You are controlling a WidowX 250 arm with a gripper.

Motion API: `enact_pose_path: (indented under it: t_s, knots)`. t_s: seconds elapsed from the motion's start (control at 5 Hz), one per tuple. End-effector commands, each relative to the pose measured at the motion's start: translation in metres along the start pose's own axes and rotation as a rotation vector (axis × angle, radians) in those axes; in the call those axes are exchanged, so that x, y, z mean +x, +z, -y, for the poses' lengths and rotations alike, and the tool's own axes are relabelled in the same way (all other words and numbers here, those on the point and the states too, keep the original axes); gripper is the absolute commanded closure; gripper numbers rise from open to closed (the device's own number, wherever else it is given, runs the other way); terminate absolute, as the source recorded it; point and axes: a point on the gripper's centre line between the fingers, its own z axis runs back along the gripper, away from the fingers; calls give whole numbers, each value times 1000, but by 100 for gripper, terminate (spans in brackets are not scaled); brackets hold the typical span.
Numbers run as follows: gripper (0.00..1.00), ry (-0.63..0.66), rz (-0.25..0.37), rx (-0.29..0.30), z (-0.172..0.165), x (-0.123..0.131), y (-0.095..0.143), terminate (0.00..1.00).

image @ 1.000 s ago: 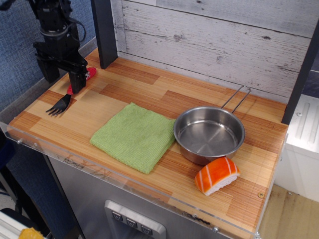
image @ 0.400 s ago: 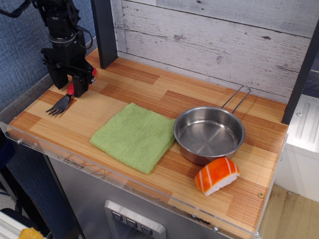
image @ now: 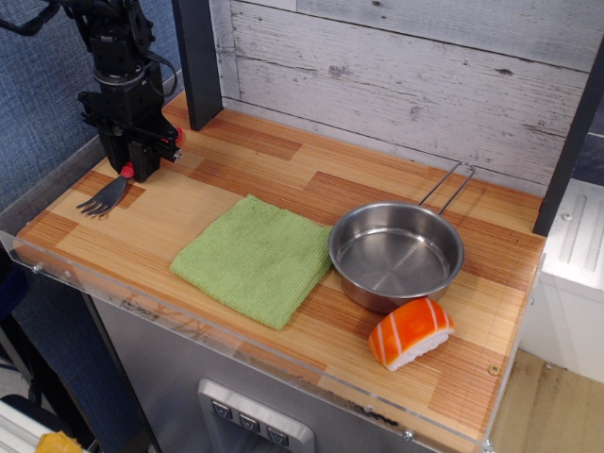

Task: Place fork diagonally on green cloth.

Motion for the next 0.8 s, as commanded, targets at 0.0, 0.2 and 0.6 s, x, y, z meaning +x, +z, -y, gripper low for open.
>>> enact_pose_path:
  t_s: [0.0,0.2,0.6]
  knots:
    - [100,-29,75,0,-5,-5,31,0]
    - [100,-42,110,12,-8,-4,56,0]
    - [100,-125,225,8,10,3,117,0]
